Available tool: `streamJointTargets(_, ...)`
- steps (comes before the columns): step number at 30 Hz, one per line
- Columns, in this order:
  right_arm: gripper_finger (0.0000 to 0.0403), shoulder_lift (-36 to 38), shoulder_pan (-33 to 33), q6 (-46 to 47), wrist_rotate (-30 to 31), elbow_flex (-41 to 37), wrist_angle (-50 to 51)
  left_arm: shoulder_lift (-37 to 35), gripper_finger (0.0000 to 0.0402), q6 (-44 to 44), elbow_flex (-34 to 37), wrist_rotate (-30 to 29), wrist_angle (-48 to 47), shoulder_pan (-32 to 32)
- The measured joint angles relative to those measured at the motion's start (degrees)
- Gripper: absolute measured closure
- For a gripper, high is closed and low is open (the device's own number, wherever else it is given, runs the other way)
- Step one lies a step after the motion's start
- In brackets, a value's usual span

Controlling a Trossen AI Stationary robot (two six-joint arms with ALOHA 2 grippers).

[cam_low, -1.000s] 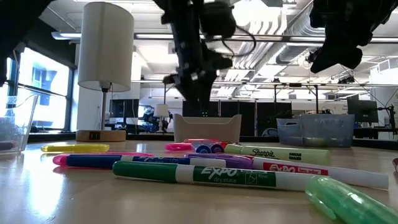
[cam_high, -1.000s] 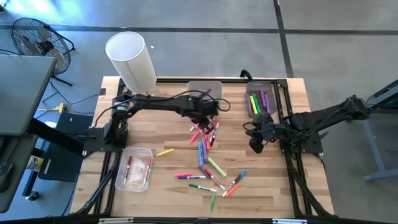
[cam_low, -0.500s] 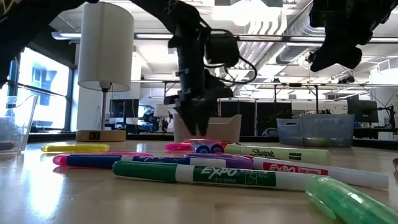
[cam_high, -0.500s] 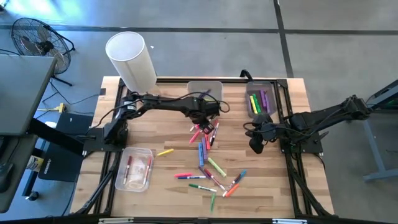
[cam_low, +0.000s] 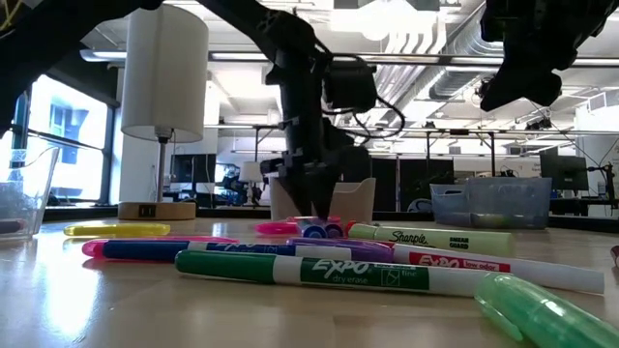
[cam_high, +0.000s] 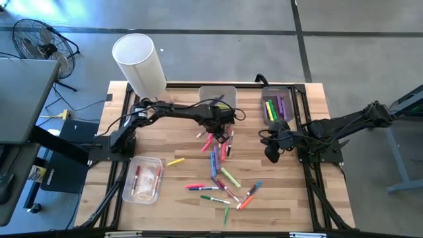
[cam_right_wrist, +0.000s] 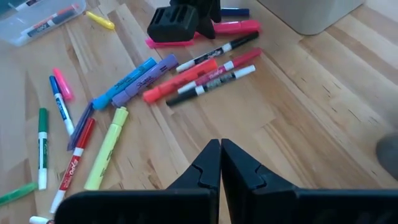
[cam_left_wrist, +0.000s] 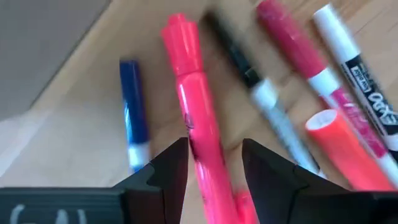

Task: Pick & Place Markers
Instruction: Put the pink highlighter pen into the black bin

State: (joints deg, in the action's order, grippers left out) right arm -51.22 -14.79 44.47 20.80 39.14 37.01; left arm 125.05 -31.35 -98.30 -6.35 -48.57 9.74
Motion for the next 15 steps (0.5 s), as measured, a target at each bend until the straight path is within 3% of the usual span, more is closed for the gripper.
streamJointTargets(7, 0.0401, 0.0, 0.0, 0.0, 0.5, 0.0, 0.0, 0.0, 0.0266, 0.0, 0.0, 0.0, 1.3, 0.0)
streamJointTargets(10, 0.0402, 0.0, 0.0, 0.0, 0.5, 0.0, 0.0, 0.0, 0.0299, -0.2, 0.1, 0.0, 1.2, 0.0)
streamJointTargets(15, 0.0400, 0.0, 0.0, -1.0, 0.7, 0.0, -0.1, -0.2, 0.0386, -1.3, 0.0, -0.1, 1.0, 0.0)
